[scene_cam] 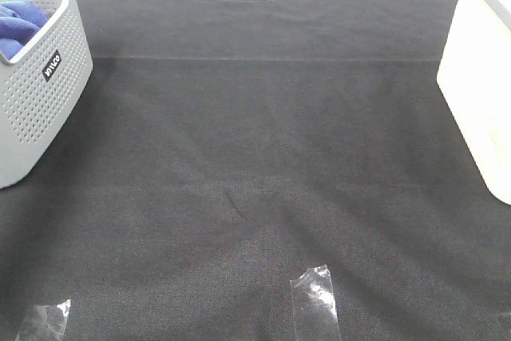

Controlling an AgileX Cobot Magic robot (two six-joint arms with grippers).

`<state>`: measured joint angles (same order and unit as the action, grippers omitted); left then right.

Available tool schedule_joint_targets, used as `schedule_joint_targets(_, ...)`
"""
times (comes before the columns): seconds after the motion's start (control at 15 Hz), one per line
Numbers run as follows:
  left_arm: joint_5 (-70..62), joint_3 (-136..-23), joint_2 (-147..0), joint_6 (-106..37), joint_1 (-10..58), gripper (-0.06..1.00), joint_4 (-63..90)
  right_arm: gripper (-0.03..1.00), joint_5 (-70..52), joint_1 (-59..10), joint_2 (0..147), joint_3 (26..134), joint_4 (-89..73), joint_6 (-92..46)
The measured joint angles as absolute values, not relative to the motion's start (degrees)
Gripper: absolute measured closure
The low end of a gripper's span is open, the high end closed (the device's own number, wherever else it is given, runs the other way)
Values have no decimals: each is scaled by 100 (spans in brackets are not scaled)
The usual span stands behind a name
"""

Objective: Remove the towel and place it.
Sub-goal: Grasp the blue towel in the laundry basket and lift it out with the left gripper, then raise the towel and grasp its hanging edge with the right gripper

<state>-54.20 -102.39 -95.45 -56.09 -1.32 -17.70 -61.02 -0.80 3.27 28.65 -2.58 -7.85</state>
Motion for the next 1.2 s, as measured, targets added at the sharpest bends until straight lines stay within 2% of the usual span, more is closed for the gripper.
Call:
schedule_joint_targets(0.73,-4538,-10244,-7918,-5460,1719,94,-2257,21,-6039,-80,642,2922,-498,-1037)
schedule_joint_targets(1.0,-4389,-10244,-7718,-5443,2807,94,-2338,21,-4767,-80,1799,2985,-2584,-2974)
schedule_joint_targets(1.2,-4383,-10244,-7718,-5443,3615,94,-2349,21,-4377,-80,3065,2991,-4841,-5466)
